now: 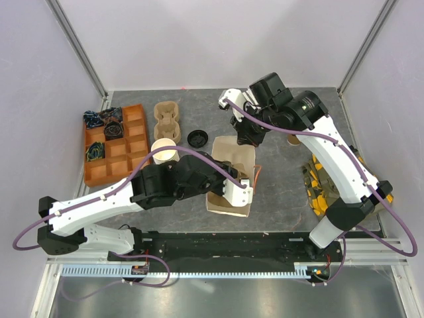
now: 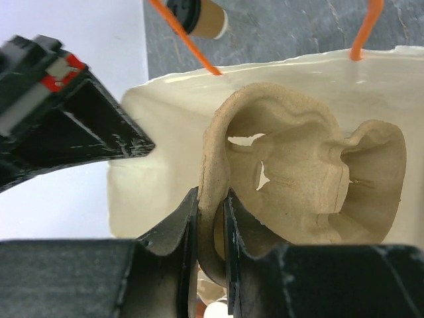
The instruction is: Pack the takeout coffee
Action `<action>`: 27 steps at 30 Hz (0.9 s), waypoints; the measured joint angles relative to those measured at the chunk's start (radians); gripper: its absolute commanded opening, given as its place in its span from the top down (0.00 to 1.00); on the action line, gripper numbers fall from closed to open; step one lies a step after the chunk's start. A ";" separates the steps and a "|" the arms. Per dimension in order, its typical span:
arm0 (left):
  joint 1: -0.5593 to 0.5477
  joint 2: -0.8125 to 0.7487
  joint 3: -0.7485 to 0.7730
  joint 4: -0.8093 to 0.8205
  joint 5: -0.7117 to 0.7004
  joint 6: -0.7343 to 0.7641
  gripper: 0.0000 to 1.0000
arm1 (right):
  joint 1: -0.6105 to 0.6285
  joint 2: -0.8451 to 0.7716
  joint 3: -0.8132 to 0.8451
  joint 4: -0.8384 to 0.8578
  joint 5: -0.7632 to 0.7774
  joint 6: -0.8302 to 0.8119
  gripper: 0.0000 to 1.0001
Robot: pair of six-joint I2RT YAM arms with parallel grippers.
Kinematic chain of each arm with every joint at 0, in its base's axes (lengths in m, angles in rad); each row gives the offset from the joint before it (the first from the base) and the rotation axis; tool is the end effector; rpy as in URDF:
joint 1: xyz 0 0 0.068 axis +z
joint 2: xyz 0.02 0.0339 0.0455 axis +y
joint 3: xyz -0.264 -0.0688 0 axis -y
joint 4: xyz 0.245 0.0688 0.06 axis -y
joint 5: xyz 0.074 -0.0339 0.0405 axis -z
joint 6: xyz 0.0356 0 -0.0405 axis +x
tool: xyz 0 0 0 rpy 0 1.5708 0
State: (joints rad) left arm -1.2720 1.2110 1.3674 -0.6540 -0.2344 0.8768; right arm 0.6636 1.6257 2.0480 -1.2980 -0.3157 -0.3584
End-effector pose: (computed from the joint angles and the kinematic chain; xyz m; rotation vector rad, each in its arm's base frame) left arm 0.0830 -0.2414 0.4062 1.7330 1.1018 -0.0027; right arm 0.2314 0.1950 0.4494 -1.3228 2.0701 0.5209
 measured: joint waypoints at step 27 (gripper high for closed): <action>0.110 0.088 -0.045 -0.002 0.134 -0.090 0.98 | 0.035 -0.056 -0.059 0.000 -0.005 0.011 1.00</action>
State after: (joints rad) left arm -1.1618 1.2991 1.3228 -0.6563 -0.1005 0.7868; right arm 0.6987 1.5700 1.9888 -1.2976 -0.3202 -0.3473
